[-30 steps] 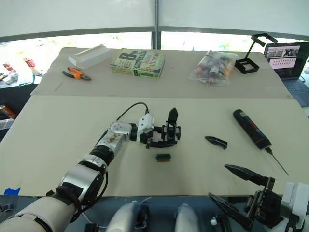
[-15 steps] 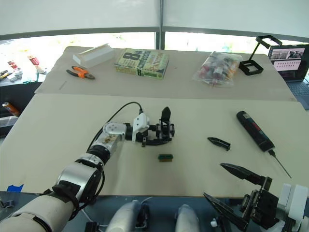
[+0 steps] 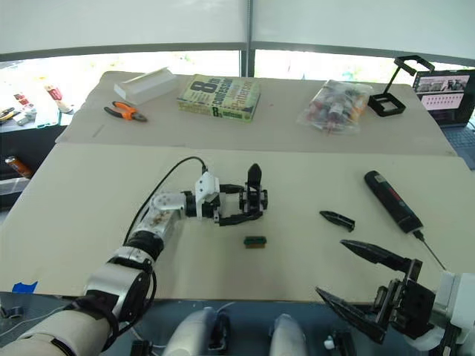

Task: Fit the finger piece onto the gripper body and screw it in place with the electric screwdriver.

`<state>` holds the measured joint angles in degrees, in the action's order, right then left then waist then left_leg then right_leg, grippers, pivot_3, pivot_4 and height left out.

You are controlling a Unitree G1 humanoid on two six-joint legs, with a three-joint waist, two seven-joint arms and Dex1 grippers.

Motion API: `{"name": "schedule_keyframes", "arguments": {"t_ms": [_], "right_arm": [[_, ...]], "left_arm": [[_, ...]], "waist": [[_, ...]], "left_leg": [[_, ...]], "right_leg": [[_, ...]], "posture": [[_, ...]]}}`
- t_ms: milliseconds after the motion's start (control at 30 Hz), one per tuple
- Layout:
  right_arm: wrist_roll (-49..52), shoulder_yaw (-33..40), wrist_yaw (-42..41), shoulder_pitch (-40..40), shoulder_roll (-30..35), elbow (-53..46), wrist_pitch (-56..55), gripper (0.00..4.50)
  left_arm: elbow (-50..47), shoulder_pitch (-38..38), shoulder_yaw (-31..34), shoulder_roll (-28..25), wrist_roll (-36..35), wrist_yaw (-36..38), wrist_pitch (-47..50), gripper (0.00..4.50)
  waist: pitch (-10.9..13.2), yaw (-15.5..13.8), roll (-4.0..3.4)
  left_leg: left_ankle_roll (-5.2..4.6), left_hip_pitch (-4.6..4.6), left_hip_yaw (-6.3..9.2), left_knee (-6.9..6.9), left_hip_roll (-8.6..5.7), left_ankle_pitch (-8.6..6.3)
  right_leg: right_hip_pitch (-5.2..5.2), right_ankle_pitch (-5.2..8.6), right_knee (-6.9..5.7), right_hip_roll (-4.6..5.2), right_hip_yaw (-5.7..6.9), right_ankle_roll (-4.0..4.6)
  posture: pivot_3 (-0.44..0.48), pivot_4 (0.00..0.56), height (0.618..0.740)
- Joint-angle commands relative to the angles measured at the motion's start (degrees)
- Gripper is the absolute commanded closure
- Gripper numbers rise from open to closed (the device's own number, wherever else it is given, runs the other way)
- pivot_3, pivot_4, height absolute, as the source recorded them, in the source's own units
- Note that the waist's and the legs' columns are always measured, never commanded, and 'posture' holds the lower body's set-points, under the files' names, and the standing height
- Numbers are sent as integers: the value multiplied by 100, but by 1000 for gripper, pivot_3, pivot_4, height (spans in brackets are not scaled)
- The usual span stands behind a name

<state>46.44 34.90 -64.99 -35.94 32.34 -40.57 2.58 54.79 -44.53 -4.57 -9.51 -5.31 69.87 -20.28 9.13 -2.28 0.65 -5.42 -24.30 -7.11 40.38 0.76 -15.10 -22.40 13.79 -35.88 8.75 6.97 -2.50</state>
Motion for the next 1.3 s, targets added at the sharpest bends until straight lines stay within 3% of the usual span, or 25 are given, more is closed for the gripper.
{"name": "schedule_keyframes", "arguments": {"t_ms": [33, 233, 500, 667, 700, 1100, 1300], "right_arm": [[211, 157, 41, 98, 138, -34, 9, 0], [214, 114, 151, 233, 261, -37, 81, 0], [162, 73, 327, 268, 265, -149, 107, 0], [132, 79, 344, 163, 197, -183, 49, 0], [128, 80, 360, 149, 180, -190, 35, 0], [148, 168, 270, -179, 12, -268, -90, 0], [137, 135, 291, -228, 30, -332, -64, 0]], "left_arm": [[-547, 170, -100, 115, -22, -179, 156, 17], [-968, 380, -255, 233, -22, -345, 524, 17], [-722, 285, -402, 331, 141, -702, 759, 17], [-556, 282, -377, 350, 87, -704, 839, 1995], [-553, 299, -376, 317, 47, -579, 843, 2113], [351, -404, -258, 69, -27, 569, -368, 2114], [858, -556, -238, 139, 95, 516, -597, 2114]], "waist": [[0, -3, 0], [0, -1, 0], [-1, -12, -1], [-3, -27, -2], [-5, -24, -3], [-4, 5, -3], [-4, -6, -2]], "left_leg": [[0, 1, 1, 0, 0, 0], [0, 2, 0, 1, 0, 0], [-1, 8, 1, 2, 0, 0], [-1, 9, 1, 2, -1, -1], [-1, 10, 2, 3, -1, -1], [-1, 7, -2, 1, 0, -1], [-3, 5, -1, 1, -1, -2]], "right_leg": [[3, 0, 0, 0, 0, 0], [4, 0, 0, 0, 0, 0], [11, 0, 0, 0, 0, 0], [13, 0, 1, 1, 0, 0], [14, 0, 1, 1, 1, 0], [7, 0, 2, 0, 0, 0], [7, 0, 2, 0, 1, 0]], "posture": [[0, 150, 740], [0, 150, 740], [0, 150, 740], [0, 150, 740], [0, 150, 740], [0, 150, 740], [0, 150, 740]]}}
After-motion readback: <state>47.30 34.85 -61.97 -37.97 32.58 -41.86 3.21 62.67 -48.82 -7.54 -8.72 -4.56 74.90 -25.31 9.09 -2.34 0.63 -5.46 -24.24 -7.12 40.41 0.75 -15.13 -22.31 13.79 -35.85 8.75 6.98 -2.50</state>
